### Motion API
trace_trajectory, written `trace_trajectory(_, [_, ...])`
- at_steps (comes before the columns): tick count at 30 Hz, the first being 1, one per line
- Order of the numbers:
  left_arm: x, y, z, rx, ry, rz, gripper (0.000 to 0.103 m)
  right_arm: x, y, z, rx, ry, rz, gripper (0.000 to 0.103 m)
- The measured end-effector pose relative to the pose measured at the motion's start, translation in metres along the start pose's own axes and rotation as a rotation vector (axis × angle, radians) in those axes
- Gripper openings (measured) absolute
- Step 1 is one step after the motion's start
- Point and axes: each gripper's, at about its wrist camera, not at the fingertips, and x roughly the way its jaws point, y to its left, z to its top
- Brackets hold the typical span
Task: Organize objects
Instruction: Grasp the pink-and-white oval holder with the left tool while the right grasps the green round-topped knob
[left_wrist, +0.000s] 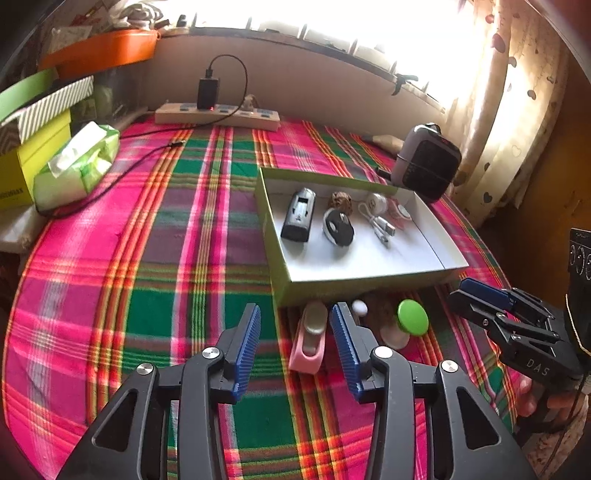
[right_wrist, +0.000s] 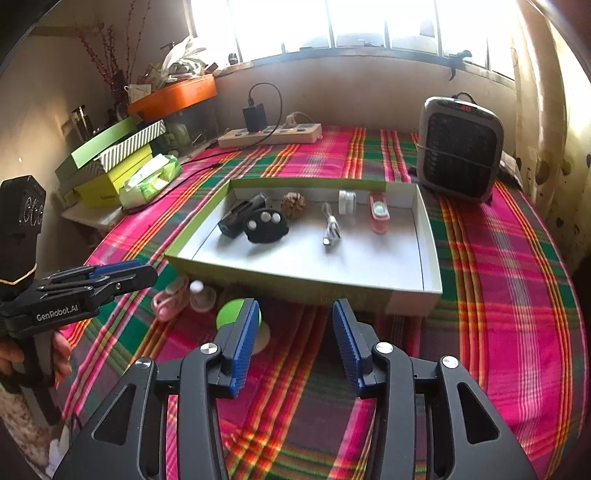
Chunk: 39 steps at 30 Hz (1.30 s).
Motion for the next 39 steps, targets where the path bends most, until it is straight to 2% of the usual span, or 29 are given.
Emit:
trace_trajectory(4, [0.003, -0.002, -0.003, 0.005, 0.014, -0.022, 0.040, 0.001, -0.002, -0.007, 0.009, 0.013, 0.006, 0.048])
trace_trajectory(15, [0.021, -0.007, -0.011, 0.027, 0.066, -0.018, 0.040, 0.009, 0.002, -0.018, -0.012, 0.051, 0.013, 0.048])
trace_trajectory(28, [0.033, -0.009, -0.009, 0.066, 0.073, 0.021, 0.040, 0.017, 0.008, -0.021, -0.036, 0.083, 0.017, 0.048])
trace_trajectory(33, [0.034, -0.015, -0.010, 0.100, 0.073, 0.058, 0.040, 0.022, 0.011, -0.022, -0.043, 0.094, 0.013, 0.048])
trace_trajectory(36, [0.034, -0.015, -0.010, 0.102, 0.069, 0.065, 0.038, 0.024, 0.014, -0.022, -0.051, 0.100, 0.014, 0.048])
trace_trajectory(39, [0.034, -0.013, -0.011, 0.100, 0.061, 0.087, 0.027, 0.026, 0.017, -0.021, -0.060, 0.107, 0.015, 0.048])
